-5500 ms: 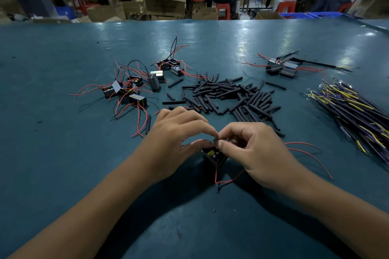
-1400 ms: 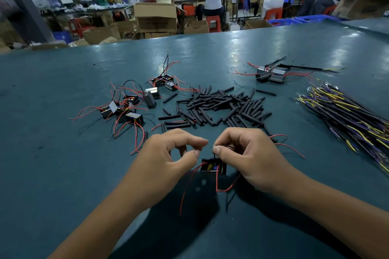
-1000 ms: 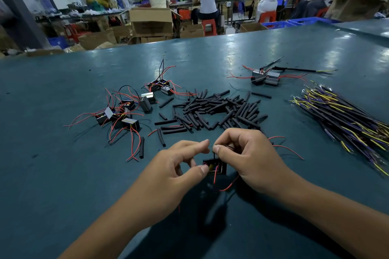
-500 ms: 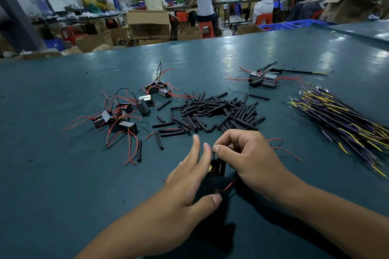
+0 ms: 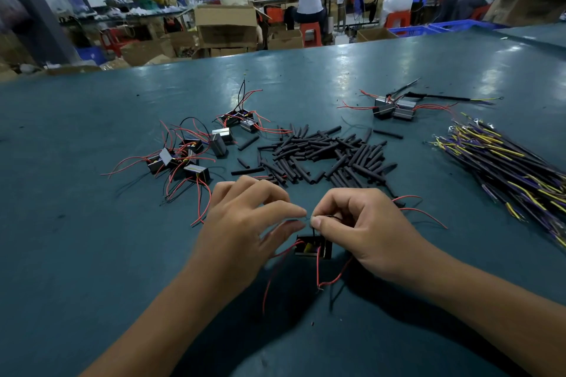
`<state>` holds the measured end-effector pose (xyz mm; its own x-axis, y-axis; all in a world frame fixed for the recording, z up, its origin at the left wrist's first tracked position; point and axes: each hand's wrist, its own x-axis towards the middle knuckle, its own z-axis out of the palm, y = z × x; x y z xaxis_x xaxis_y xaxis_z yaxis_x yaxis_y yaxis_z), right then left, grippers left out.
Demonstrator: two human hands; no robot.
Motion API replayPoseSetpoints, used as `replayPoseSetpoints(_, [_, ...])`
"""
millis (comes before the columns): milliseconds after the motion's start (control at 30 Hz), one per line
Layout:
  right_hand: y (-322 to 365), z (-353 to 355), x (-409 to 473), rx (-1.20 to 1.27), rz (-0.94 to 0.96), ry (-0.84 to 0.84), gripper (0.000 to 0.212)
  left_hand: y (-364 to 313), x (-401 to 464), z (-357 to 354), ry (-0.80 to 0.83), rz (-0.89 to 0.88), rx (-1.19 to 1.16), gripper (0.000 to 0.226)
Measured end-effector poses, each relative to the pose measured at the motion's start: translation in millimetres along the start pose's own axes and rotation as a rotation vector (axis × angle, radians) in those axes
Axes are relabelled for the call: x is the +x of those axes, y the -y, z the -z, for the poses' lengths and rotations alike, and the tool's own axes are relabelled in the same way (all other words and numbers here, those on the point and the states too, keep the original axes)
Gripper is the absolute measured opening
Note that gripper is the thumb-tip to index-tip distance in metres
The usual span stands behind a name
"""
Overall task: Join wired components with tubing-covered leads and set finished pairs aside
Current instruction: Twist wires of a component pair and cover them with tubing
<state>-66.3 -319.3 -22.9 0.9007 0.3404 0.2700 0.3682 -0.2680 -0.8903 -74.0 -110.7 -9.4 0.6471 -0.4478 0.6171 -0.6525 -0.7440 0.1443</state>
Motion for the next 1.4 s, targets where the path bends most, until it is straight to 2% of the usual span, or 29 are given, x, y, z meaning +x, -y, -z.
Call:
replayPoseSetpoints(233, [0.5, -0.4, -2.0, 0.001, 0.019, 0.013, 0.015, 3.1, -0.4, -3.5, -0.036, -0.127, 0.093, 0.022])
replayPoseSetpoints(367, [0.4, -1.4, -2.7, -0.016, 0.031, 0.011, 0.016, -3.1, -0.4, -3.1, 0.011, -0.084, 0.056, 0.022])
replayPoseSetpoints(467, [3.1, -3.0, -4.1, -0.051, 0.075, -0.002, 0.013, -9.4, -2.5, -2.6, 0.118, 0.131, -0.222, 0.018])
replayPoseSetpoints(600, [4.7, -5.2, -7.5, -0.099, 0.153, -0.012, 0.012, -19.2, 0.5, -5.4, 0.216, 0.624, -0.935, 0.026])
replayPoseSetpoints(667, [5.1, -5.0, -8.2, -0.102, 0.16, -0.011, 0.011, -20.9, 1.4, -5.2, 0.259, 0.773, -1.103, 0.032])
replayPoseSetpoints(733, [4.1, -3.4, -6.9, -0.085, 0.132, -0.019, 0.013, -17.2, 0.1, -2.9, 0.268, 0.701, -1.006, 0.025])
replayPoseSetpoints(833, [2.1, 0.2, -3.7, -0.043, 0.084, -0.032, 0.016, -4.5, -1.3, 3.8, 0.11, 0.326, -0.496, 0.003])
replayPoseSetpoints(933, [2.4, 0.4, -2.7, -0.04, 0.067, -0.022, 0.015, 0.1, -0.6, 4.9, 0.037, 0.07, -0.232, 0.016])
replayPoseSetpoints(1100, [3.6, -0.3, -3.6, -0.034, 0.059, -0.006, 0.015, 3.0, 0.3, 0.8, -0.012, -0.093, -0.04, 0.019])
replayPoseSetpoints(1200, [3.6, -0.8, -4.3, -0.044, 0.064, -0.002, 0.015, 0.3, 0.8, -1.1, -0.003, -0.092, -0.023, 0.019])
replayPoseSetpoints(1300, [4.6, -1.0, -5.0, -0.038, 0.067, -0.005, 0.015, -5.3, -0.8, -2.5, 0.061, 0.036, -0.146, 0.015])
replayPoseSetpoints(1333, [5.0, -1.2, -5.2, -0.038, 0.07, -0.007, 0.015, -7.2, -1.4, -3.2, 0.095, 0.136, -0.28, 0.013])
replayPoseSetpoints(1400, [5.3, -1.8, -5.5, -0.038, 0.076, -0.011, 0.016, -10.6, -1.3, -4.0, 0.16, 0.441, -0.709, 0.014])
